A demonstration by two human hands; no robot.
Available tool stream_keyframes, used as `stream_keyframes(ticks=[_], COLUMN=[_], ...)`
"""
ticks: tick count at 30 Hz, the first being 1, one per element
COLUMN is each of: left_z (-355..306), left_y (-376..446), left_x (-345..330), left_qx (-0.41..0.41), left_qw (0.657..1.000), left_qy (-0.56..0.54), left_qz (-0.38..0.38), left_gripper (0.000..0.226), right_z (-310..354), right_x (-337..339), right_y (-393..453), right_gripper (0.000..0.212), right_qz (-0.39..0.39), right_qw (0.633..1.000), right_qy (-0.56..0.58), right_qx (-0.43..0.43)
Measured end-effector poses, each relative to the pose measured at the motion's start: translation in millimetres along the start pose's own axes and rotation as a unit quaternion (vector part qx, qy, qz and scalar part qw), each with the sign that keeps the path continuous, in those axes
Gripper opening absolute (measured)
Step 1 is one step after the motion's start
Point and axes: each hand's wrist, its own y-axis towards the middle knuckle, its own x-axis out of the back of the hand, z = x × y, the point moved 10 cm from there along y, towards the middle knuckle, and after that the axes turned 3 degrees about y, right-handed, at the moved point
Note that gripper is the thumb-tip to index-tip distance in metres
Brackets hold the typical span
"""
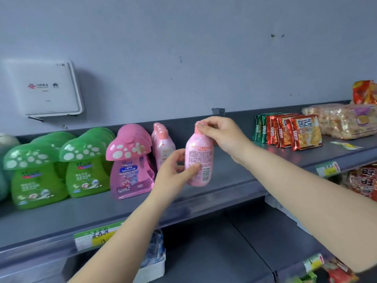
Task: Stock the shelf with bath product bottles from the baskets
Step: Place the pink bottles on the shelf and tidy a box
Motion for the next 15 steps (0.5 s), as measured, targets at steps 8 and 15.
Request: stream_keyframes(ticks=[8,15], left_z=[19.6,23.2], left_y=[7.1,9.9], left_x=[33.1,46.4], left_qx=[0.032,0.029], left_qw=[0.999,0.996], left_qy=[-0.006,0.026], left_qz=[-0.021,-0.076], left_gripper=[0.033,0.041], right_z=[-6.9,-1.5], right_x=[-45.2,-63.5], right_y=[26.0,44.7], right_gripper=[0.015,0.018], right_qz=[0.056,0.112], right_qw=[0.998,0.993], right_qy=[-0.021,-0.031], right_qx=[-0.02,-0.024])
